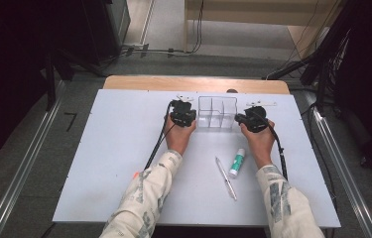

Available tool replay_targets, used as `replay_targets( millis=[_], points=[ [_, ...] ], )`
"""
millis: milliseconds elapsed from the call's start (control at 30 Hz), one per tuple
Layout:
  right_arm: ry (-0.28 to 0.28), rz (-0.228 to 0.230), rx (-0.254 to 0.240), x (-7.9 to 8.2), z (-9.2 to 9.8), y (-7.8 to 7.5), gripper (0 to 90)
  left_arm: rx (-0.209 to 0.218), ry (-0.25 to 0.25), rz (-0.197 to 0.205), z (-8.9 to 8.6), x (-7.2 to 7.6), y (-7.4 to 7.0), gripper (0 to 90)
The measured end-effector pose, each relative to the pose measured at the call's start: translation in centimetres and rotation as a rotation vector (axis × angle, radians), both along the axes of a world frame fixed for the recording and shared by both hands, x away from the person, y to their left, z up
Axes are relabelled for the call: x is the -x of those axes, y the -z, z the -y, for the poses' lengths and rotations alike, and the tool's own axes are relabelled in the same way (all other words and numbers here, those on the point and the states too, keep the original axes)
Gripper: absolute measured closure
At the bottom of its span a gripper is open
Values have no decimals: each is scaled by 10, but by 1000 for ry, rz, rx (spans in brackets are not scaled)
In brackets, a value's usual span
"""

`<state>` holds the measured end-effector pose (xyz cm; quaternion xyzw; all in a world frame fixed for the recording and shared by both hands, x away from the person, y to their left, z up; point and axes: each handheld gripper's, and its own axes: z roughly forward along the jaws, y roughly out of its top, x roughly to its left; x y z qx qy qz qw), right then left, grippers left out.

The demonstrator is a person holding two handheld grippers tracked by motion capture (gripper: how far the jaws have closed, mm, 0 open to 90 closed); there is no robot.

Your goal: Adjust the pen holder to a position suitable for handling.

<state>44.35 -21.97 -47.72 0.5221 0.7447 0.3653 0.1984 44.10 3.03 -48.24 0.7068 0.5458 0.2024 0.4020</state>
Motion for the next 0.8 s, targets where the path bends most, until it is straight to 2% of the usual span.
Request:
replay_targets(
  millis=[367, 500, 800],
  points=[
    [-11, -7, 13, -2, 0, 4, 822, 7, 10, 10, 3, -3, 2, 900],
    [-21, 0, 17, -1, -2, 4, 878, 6, 15, 4, 3, -2, 1, 900],
    [-48, -10, 10, 2, -4, 4, 880, 21, 24, -10, -4, 6, 1, 900]
  ],
)
